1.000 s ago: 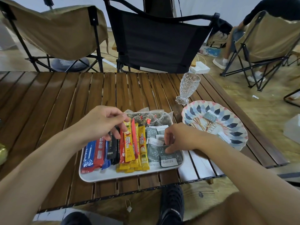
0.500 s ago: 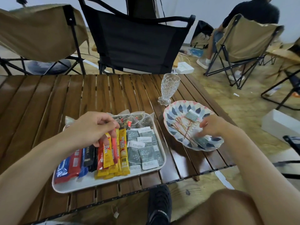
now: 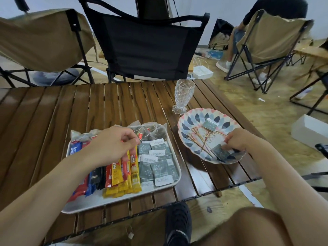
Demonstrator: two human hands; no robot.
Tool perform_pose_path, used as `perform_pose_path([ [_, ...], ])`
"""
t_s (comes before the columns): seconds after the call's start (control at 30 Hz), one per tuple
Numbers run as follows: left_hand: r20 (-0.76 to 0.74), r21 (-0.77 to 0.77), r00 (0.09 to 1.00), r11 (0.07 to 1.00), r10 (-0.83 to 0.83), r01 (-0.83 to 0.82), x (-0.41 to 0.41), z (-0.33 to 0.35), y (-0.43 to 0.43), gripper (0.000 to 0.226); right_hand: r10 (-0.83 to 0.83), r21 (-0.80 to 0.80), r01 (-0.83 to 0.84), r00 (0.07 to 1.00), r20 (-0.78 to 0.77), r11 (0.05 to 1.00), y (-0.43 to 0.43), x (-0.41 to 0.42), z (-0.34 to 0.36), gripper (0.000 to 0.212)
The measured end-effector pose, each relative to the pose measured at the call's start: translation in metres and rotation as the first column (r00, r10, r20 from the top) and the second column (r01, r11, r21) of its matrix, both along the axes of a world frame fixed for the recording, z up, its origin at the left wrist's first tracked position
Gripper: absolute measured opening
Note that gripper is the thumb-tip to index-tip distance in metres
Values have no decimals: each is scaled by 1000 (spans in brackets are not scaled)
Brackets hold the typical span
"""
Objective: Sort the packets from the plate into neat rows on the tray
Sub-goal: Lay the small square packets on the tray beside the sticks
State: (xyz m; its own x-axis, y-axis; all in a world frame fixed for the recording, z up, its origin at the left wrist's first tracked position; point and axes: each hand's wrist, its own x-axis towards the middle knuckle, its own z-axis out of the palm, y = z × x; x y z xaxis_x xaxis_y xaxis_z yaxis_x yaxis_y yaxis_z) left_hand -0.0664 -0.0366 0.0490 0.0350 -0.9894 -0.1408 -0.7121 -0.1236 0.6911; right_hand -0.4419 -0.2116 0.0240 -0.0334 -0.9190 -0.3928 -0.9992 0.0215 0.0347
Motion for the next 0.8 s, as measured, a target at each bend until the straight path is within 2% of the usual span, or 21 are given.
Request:
perform_pose_path([
  [0.1,184,-60,983,998,-17,29,1,-4,0,13,-30,-91,31,999,21,995,2,-2,10,35],
  [0.2,307,-59,947,992,-92,116,-5,-5,5,6,-40,-305,109,973,226,946,10,6,37,16],
  [0.3,458,-14,866,972,-200,233,-11,-10,9,21,193,-461,-6,913,359,887,28,40,60,11],
  [0.43,436,82,830,933,-349,349,-21,-12,18,37,500,-368,-357,739,451,859,57,93,57,14],
  [0.53,425,169,801,906,-422,388,-27,-17,22,42,582,-229,-544,668,464,807,67,119,31,14],
  [0.67,445,202,780,898,-440,391,-27,-25,25,48,567,-135,-584,664,488,800,67,131,11,15],
  [0.8,500,197,748,898,-437,393,-27,-29,27,46,589,-130,-611,649,482,781,67,136,7,13],
])
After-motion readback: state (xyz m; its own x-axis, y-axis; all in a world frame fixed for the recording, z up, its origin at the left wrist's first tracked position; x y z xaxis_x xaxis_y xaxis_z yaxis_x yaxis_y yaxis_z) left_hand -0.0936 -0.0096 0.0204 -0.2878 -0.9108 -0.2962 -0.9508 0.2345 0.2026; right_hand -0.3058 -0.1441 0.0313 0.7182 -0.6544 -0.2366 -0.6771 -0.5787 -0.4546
